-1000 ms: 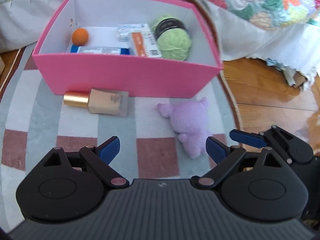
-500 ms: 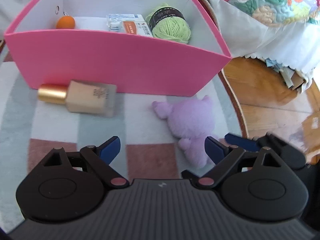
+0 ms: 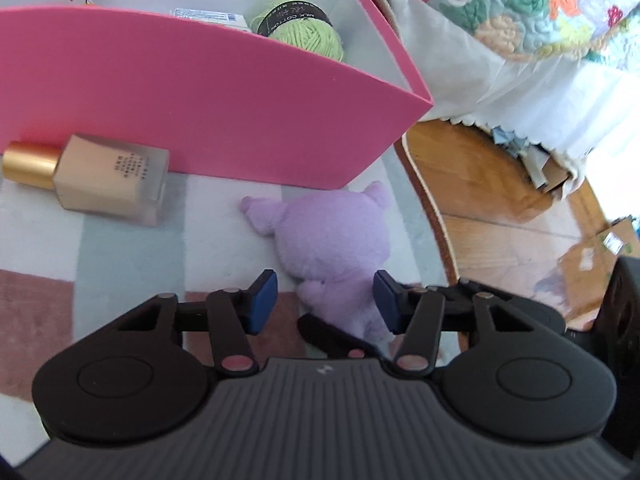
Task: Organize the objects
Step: 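Close the left gripper on the lilac plush toy, then lift the plush toy with the left gripper and carry it over the pink box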
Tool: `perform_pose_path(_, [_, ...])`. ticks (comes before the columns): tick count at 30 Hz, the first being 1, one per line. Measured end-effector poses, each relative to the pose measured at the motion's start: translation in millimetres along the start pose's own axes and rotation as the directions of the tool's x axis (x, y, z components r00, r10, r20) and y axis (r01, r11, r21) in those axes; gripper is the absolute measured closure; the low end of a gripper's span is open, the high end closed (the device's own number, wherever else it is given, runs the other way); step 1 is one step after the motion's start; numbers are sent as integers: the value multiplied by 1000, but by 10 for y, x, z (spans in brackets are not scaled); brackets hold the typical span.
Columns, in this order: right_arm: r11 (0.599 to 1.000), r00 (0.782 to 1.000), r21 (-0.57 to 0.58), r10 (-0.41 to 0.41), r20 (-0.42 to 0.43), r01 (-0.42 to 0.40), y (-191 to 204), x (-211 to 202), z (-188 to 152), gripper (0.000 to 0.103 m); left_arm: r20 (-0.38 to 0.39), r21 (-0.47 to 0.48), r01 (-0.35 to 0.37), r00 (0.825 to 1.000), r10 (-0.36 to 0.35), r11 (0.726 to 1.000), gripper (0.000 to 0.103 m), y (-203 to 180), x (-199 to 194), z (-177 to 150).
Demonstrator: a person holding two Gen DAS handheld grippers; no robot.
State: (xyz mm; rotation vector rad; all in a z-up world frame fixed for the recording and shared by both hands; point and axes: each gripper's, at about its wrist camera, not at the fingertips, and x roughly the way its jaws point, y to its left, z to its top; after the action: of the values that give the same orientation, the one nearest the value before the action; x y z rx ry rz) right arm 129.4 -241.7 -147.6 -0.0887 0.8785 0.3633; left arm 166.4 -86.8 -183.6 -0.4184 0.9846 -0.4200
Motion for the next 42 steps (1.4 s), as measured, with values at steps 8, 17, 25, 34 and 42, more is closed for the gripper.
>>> perform_pose_path(8, [996,998,70,65,-12,-64,42,-94,-9,51,-46,-120,57,997,-63,991,59,100,-107,-11])
perform_pose_path(17, [967,968,96,242,-65,-236,224,-104,-103,48,-131,-238,-61,991,30,969,63,289,-461,-144])
perform_pose_path(25, [996,994,-66,52,-96,-58,497,-123,-4,29,-85,-226,-67,995,49,972,63,287,-535,-110])
perform_pose_path(34, [996,989,32,82,-122,-79,437,-60,32,31,-94,-201,-102,992,84,974,58,274,-438,-86])
perform_pose_path(42, [995,990,-89,-53,-134,41,576,-18,-32,51,-120,-191,-93,990,71,977,49,289,-315,-163])
